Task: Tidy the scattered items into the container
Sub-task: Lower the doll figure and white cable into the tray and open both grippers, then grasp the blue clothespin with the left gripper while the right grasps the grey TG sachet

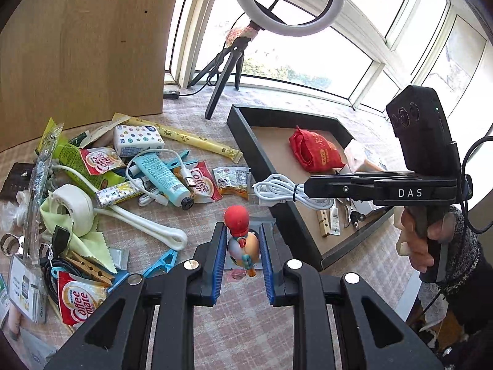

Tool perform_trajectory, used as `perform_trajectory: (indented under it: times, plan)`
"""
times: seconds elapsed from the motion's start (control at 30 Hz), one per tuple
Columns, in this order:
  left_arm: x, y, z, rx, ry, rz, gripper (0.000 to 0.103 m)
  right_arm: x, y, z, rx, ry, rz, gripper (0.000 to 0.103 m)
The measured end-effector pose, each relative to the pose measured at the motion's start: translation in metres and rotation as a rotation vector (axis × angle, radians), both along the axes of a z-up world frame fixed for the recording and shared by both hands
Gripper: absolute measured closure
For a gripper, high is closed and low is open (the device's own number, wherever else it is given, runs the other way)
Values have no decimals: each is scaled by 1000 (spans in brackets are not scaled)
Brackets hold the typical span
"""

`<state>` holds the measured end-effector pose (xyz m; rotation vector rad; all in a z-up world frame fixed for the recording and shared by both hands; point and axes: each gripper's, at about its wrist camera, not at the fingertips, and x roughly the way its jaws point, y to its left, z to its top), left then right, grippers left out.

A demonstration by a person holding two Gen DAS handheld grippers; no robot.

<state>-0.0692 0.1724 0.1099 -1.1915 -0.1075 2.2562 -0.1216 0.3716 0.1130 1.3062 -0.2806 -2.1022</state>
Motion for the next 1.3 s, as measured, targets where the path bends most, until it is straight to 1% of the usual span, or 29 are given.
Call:
perform_trajectory:
  times: [0.07, 0.2, 0.3, 0.37, 0.4, 0.43, 0.47, 0.5, 0.53, 0.57, 0.63, 0.73, 0.87, 0.97, 1.0, 1.03, 1.13, 1.2, 1.3]
  plan:
    - [-3, 19, 9, 18, 13, -38, 83, 0, 28, 13, -13, 18, -55, 84]
    - [-6, 63, 26, 56, 43, -127, 83, 2, 69, 32, 36, 73, -158, 84]
    - [-7, 96, 37, 75, 58, -188, 83, 5, 86, 38, 67, 95, -208, 84]
    - [-8, 116, 43, 65, 73, -209, 81, 7, 92, 41, 89, 118, -222, 83]
    - [-9, 124, 45, 45, 79, -204, 66, 8, 94, 43, 101, 121, -234, 81]
    - [-9, 129, 46, 23, 82, -197, 38, 8, 96, 44, 118, 123, -257, 71]
    - [-9, 131, 47, 19, 98, -184, 32, 9, 97, 45, 136, 130, -280, 65]
    - [-8, 130, 50, 31, 115, -175, 33, 10, 98, 47, 144, 148, -294, 53]
    - [-7, 127, 51, 41, 120, -173, 33, 12, 99, 49, 147, 168, -302, 48]
    - [-8, 123, 52, 41, 122, -170, 33, 13, 100, 51, 148, 179, -306, 47]
    - [-7, 115, 53, 16, 138, -152, 33, 13, 99, 52, 147, 179, -302, 46]
    - [-10, 91, 51, -4, 140, -111, 35, 13, 93, 52, 132, 171, -281, 46]
    - [-15, 39, 44, -18, 114, -11, 36, 12, 75, 48, 120, 155, -218, 46]
    - [-15, -4, 34, -58, 98, 84, 37, 8, 54, 42, 112, 133, -155, 46]
    - [-14, -18, 30, -67, 87, 109, 38, 7, 46, 39, 112, 126, -127, 46]
    - [-14, -32, 25, -71, 70, 134, 41, 6, 36, 35, 114, 119, -96, 46]
    - [-9, -63, 8, -93, 18, 183, 44, 1, 7, 25, 140, 89, 27, 46]
    - [-6, -74, -4, -121, -16, 185, 44, -2, -13, 17, 170, 69, 121, 46]
    - [-4, -75, -21, -150, -55, 154, 44, -1, -42, 3, 240, 48, 270, 46]
